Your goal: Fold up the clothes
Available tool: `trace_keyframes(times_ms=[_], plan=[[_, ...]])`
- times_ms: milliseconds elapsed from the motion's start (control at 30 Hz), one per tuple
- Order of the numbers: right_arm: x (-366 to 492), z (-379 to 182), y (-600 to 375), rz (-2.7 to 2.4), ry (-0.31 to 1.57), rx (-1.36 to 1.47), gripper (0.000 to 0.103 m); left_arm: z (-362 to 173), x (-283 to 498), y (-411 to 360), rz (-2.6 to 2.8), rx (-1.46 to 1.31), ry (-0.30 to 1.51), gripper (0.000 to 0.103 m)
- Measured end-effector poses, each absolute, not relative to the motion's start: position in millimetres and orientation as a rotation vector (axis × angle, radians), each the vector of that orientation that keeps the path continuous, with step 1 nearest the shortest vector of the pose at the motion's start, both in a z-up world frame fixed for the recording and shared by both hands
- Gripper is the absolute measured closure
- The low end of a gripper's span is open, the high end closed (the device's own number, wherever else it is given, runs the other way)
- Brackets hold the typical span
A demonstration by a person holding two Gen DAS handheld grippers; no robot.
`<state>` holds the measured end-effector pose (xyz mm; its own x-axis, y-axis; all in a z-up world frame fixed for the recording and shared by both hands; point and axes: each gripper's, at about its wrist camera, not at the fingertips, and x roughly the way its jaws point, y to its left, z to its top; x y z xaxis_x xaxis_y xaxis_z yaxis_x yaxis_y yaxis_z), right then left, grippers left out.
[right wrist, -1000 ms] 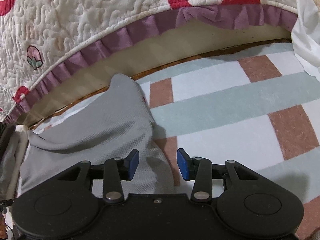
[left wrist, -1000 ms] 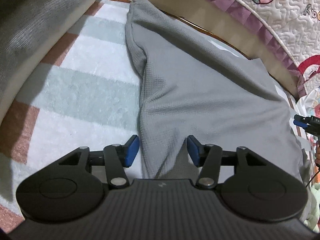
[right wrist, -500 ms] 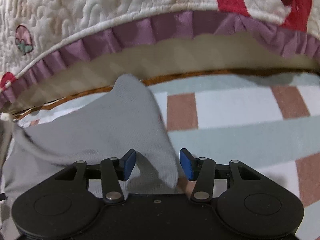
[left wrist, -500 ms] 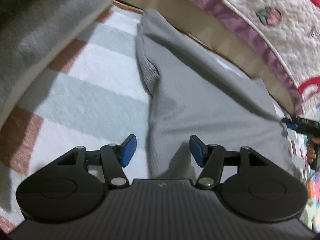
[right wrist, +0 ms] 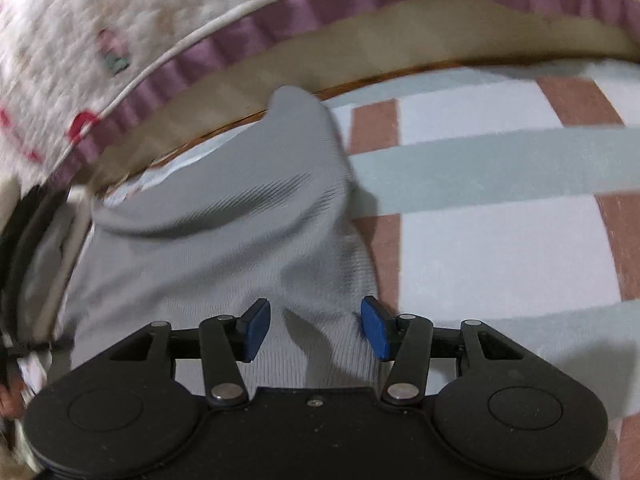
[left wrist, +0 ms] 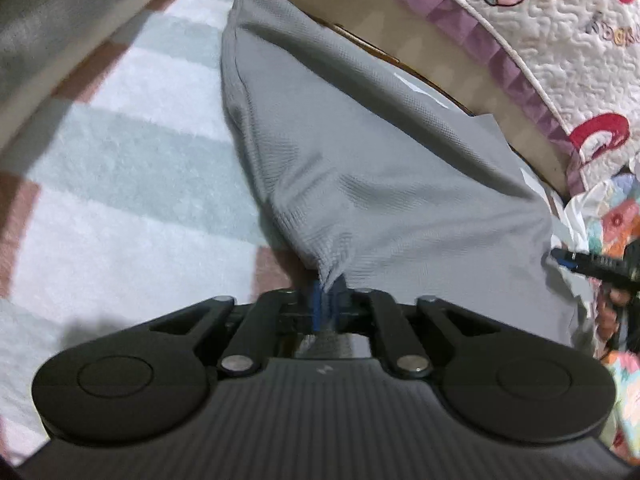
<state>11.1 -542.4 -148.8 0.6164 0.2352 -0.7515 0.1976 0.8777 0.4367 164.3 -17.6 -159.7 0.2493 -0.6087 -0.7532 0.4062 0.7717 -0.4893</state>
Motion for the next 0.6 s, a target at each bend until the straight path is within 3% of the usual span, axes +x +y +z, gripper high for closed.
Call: trace_keyframes(times_ms=[33, 67, 267, 400, 600], plan=[[11, -148, -536, 0.049, 0.923, 0.479, 0.071, -157, 161, -21, -0.701, -0.189, 1.107, 0.099], [12, -148, -530, 0.075, 0.928, 0.441, 0.098, -153, 160, -20, -0.715, -0.195, 1.096, 0.099], [-2, -126, -533, 0.117, 0.721, 0.553, 0.098, -140, 158, 1, -0.841, -0.326, 1.077, 0.097], [7, -140, -541, 0.084, 0.834, 0.56, 0.093, -148, 159, -6, -0.807, -0.244, 1.107, 0.091], [-1, -140, -539, 0.133, 0.821, 0.575, 0.093, -158, 157, -15, -0.745, -0.131, 1.138, 0.093]])
